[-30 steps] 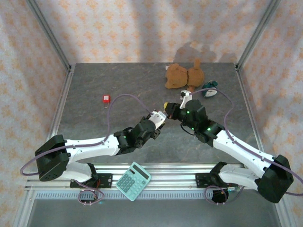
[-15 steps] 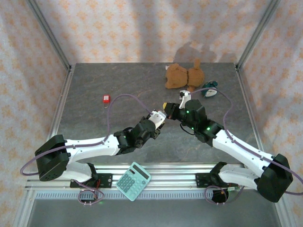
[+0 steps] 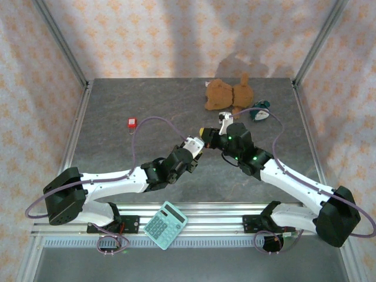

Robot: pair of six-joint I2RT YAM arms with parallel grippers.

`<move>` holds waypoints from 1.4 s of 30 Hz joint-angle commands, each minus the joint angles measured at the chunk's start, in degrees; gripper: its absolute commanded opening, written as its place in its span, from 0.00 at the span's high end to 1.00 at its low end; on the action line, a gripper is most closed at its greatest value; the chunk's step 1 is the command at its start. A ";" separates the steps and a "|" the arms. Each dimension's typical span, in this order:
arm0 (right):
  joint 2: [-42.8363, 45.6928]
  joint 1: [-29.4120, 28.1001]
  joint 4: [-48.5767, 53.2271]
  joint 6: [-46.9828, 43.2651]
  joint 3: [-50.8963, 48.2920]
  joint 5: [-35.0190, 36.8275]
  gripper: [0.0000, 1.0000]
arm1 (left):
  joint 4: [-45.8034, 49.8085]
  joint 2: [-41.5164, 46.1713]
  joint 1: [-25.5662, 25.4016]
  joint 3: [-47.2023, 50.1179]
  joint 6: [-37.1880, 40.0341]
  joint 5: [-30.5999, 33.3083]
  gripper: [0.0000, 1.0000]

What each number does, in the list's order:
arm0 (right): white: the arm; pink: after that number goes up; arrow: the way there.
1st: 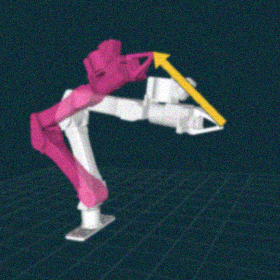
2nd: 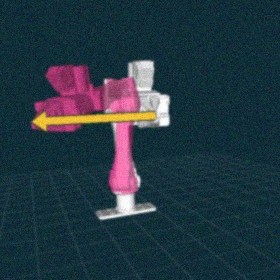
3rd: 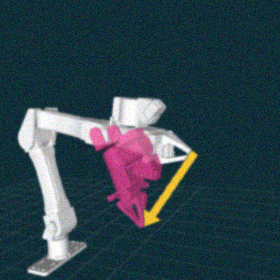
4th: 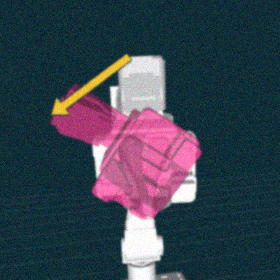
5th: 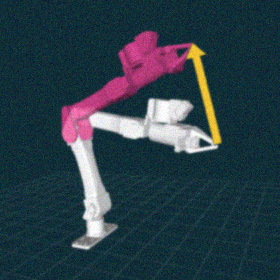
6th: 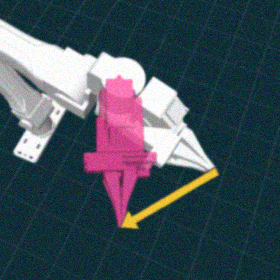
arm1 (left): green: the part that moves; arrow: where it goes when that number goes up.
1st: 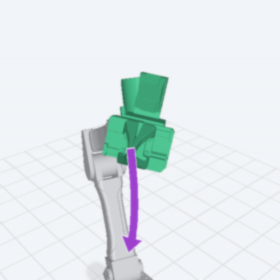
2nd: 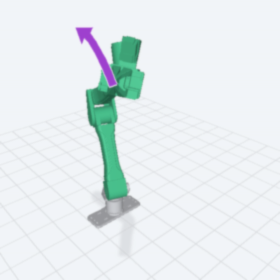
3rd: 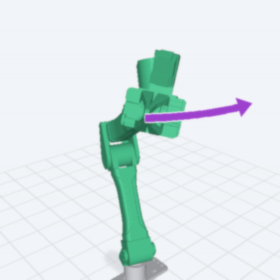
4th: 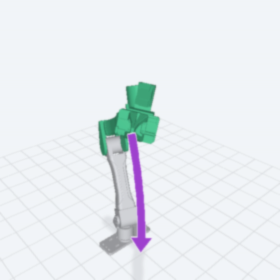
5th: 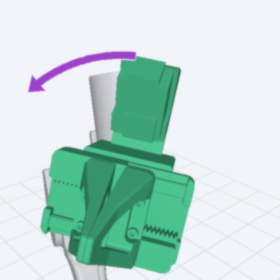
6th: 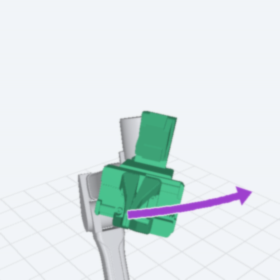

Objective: Unlock with the key

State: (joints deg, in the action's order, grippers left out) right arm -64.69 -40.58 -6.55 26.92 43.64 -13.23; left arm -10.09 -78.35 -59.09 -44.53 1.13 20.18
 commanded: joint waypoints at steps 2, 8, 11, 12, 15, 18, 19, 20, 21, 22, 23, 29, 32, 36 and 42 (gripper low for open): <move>-1.65 -0.73 0.36 -0.78 -0.21 -2.49 0.94 | -4.70 2.28 -0.81 -0.77 0.99 -0.34 0.75; -2.90 -2.23 0.46 -3.58 -0.62 -9.24 0.94 | -4.49 1.82 -0.81 -2.14 0.60 -0.41 0.75; -2.94 -2.52 1.08 -4.97 -1.27 -10.01 0.94 | -5.20 2.08 -0.74 -2.36 -0.09 -0.50 0.76; -2.91 -2.65 1.50 -5.71 -1.28 -10.10 0.94 | -5.04 2.15 -0.73 -2.49 -0.20 -0.50 0.76; -4.37 -2.93 2.54 -7.66 -1.15 -11.73 0.94 | -4.94 2.66 -0.50 -2.97 -0.86 -1.34 0.78; -5.80 -2.93 2.27 -8.21 -1.64 -13.93 0.94 | -4.58 3.23 -0.28 -3.56 -1.11 -1.72 0.81; -5.95 -2.93 1.91 -8.11 -1.92 -14.37 0.94 | -4.59 3.49 -0.21 -3.65 -1.33 -1.73 0.82; -6.27 -2.95 1.71 -8.11 -2.06 -14.76 0.94 | -4.82 3.75 -0.10 -3.57 -1.67 -2.01 0.83; -6.46 -2.97 1.80 -8.04 -2.02 -15.20 0.94 | -5.01 3.99 0.09 -3.50 -1.93 -2.40 0.82; -6.65 -3.02 1.35 -7.92 -2.14 -15.90 0.94 | -5.08 4.26 0.20 -3.46 -2.30 -2.68 0.83; -6.71 -3.00 0.82 -7.69 -2.34 -16.53 0.94 | -5.18 4.49 0.34 -3.52 -2.51 -2.98 0.83; -6.99 -3.02 -0.88 -6.89 -3.12 -20.45 0.94 | -6.47 5.38 1.48 -2.94 -4.25 -4.14 0.82; -7.02 -3.02 -0.81 -6.96 -3.28 -22.34 0.94 | -7.18 5.77 1.83 -2.80 -4.55 -4.32 0.82; -7.38 -3.02 0.36 -7.25 -3.71 -22.41 0.94 | -7.74 6.09 2.43 -2.86 -4.89 -4.54 0.82; -7.12 -3.03 1.43 -7.08 -5.04 -22.08 0.94 | -9.33 6.87 3.72 -2.72 -5.39 -4.16 0.82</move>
State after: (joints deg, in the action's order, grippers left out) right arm -70.06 -40.56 -13.65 19.38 42.09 -23.38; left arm -2.70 -75.64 -56.58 -44.31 -3.64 15.35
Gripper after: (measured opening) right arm 0.062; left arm 0.338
